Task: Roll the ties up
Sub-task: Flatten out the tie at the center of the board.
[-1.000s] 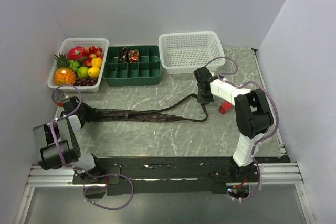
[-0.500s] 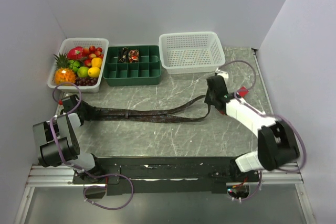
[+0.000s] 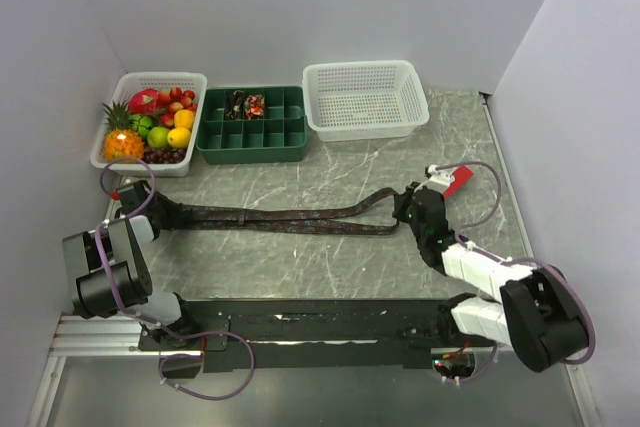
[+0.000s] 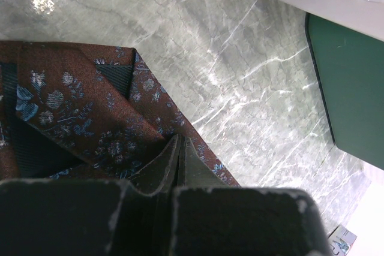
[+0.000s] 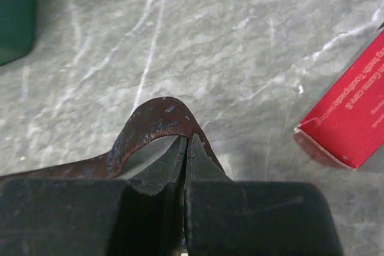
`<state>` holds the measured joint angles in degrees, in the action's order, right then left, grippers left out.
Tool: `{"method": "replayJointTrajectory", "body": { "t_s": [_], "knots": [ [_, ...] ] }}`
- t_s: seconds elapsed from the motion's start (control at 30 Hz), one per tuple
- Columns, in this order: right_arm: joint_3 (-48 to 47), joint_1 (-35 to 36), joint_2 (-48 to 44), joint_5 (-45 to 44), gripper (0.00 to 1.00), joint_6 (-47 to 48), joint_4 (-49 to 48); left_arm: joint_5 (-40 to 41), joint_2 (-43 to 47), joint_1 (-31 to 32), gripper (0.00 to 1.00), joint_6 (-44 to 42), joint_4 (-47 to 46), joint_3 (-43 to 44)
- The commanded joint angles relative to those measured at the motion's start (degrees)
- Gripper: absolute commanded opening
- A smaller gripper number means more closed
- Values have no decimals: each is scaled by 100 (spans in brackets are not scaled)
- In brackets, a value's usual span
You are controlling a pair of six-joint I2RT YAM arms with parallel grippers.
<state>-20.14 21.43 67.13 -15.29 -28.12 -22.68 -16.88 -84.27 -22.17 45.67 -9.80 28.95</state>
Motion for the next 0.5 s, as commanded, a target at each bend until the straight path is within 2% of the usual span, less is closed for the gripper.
{"method": "replayJointTrajectory", "body": {
  "t_s": [0.0, 0.33, 0.43, 0.47],
  "knots": [
    [239, 133, -647, 35, 0, 104, -1503, 107, -28, -24, 1, -208, 198, 32],
    [704, 467, -1791, -211, 0, 342, -783, 168, -46, -15, 1, -190, 189, -12],
    [845, 502, -2081, -378, 0, 228, -458, 159, -46, -24, 1, -173, 189, -21],
    [810, 537, -2177, -491, 0, 106, -57, 168, -54, -24, 1, -164, 198, -21]
  ]
}}
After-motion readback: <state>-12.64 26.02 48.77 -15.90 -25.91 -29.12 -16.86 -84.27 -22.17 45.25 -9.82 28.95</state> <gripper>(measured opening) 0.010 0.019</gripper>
